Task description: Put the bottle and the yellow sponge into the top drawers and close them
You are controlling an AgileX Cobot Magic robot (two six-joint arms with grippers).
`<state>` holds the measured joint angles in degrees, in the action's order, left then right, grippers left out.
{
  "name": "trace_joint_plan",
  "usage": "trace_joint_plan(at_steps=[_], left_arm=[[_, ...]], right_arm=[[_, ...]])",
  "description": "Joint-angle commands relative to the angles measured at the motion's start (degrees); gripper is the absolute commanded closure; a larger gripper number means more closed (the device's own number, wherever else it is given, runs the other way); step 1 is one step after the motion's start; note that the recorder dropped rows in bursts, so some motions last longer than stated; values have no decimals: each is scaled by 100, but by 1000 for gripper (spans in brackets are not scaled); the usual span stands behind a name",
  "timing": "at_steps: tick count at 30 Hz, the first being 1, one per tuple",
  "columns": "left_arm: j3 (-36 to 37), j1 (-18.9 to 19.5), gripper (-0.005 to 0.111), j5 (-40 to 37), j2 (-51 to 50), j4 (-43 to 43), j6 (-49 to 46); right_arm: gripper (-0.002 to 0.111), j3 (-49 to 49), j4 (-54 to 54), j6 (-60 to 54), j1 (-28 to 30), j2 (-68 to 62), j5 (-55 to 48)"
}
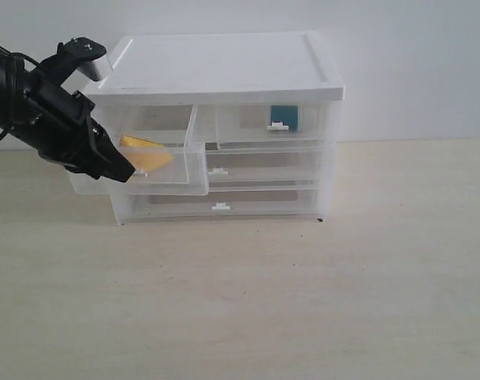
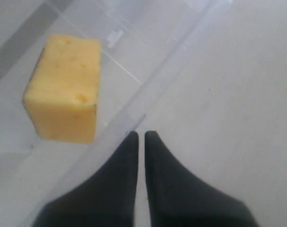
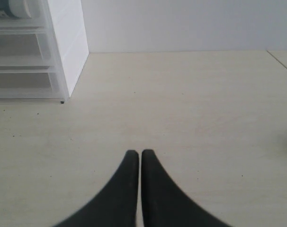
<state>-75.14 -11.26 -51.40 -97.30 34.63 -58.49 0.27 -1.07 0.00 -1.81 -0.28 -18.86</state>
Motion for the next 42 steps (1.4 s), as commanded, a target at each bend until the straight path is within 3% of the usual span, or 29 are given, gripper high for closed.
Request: trace_joint_plan(at_steps=[1,23,28,33,37,42], left_arm=[[-25,2,102,578,-1,459,-43],[-25,2,102,3477,-611,541,-99],[-25,2,102,3256,-600,541,-99],[-25,2,102,2433,-331,530,236],[-25,2,102,2031,70,123,991],[20,2,102,1836,674,-1257,2686]], right_arm=[[108,-27,14,0,1,28,46],[108,-27,14,0,1,28,46],[108,-27,14,0,1,28,46],[108,-27,14,0,1,28,46],[108,-27,14,0,1,28,46],[108,-27,14,0,1,28,46]])
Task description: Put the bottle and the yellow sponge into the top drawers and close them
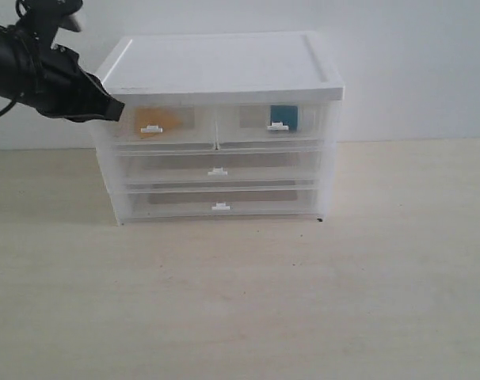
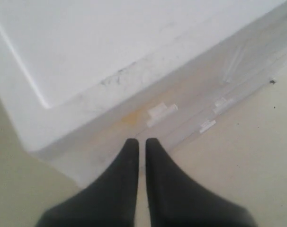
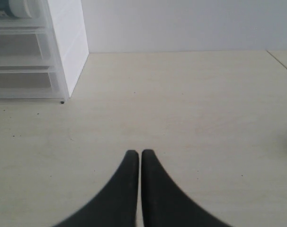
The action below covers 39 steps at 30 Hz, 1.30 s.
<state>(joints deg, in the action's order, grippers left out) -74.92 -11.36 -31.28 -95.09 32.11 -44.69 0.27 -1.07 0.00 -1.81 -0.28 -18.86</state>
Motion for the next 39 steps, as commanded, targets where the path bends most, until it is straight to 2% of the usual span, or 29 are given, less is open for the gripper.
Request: trace_joint_plan(at_steps=[1,5,10,18,23,30,39], left_arm=[[80,13,102,-176,621,-1337,1670],[403,13,102,-152,1154,-2424,2682],[886,13,102,-36,1760,-3166,3571],[1759,13,102,173,2823,-3289,3927],[2461,13,102,595,3773,-3345,4039],[3428,13,102,506,5183,-3304,4091],[4084,13,102,790,6452,-3301,4261]], right_arm=[[108,-27,14,0,1,28,46],[108,-27,14,0,1,28,46],[108,-27,14,0,1,28,46],[108,-27,14,0,1,28,46],[108,-27,14,0,1,28,46],[108,-27,14,0,1,28,46],[108,-27,14,0,1,28,46]])
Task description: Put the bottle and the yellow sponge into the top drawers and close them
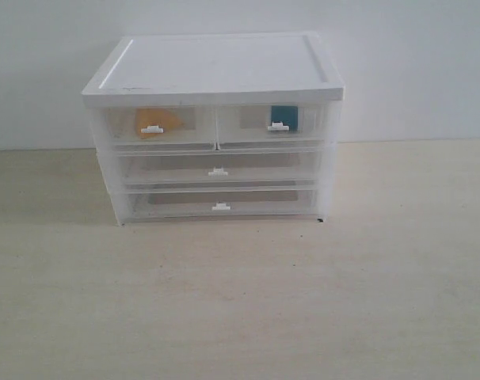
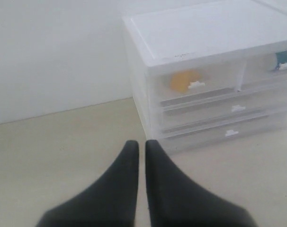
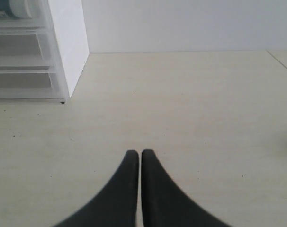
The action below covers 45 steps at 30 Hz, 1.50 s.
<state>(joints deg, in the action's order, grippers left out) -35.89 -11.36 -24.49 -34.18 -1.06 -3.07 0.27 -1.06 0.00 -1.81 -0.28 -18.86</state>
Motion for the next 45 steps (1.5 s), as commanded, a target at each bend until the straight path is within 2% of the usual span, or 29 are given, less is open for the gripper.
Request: trace_joint_plan(at_steps=[1,9,17,26,35,45], left_arm=[[211,13,102,111,460,15,112],[641,13,102,309,1200,-8,396],[1722,13,102,1347,1854,-40,307],[2937,45,102,1391,3101,-29,9],[3480,55,102,1391,3418,-29,9],[3589,483,102,1156,3418,63,70]], right_arm=[[108,-27,14,0,1,28,46],[108,-27,14,0,1,28,46],[108,-27,14,0,1,28,46],[108,-27,14,0,1,28,46],[108,-27,14,0,1,28,44],[108,-27,14,0,1,28,44]])
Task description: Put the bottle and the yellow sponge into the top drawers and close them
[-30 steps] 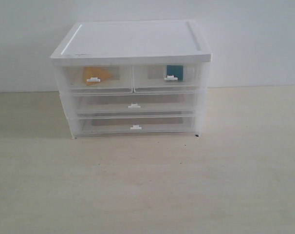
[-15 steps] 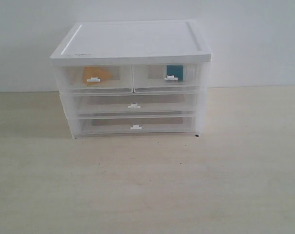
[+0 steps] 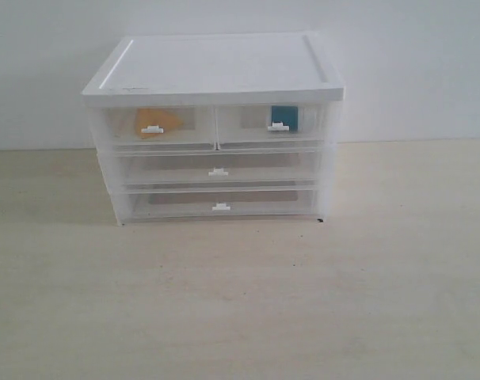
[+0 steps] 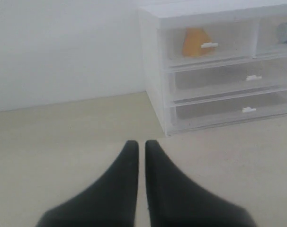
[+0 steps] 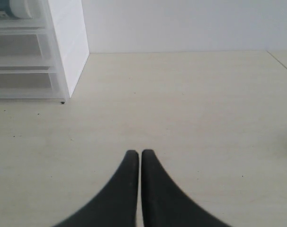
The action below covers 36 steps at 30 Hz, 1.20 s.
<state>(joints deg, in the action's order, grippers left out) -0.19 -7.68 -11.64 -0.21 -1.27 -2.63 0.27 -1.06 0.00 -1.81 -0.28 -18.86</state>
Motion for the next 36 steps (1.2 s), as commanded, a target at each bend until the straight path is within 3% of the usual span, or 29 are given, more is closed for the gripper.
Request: trace_joint_plan(at_steps=[1,10,36], left_arm=[[19,115,102,-156,21,85,25],[19,647,102,-486,21,294,48],[19,647,102,-508,21,294,66]], right_arm=[[108,-27,14,0,1,28,44],[108,-27,14,0,1,28,44],[108,-27,14,0,1,28,44]])
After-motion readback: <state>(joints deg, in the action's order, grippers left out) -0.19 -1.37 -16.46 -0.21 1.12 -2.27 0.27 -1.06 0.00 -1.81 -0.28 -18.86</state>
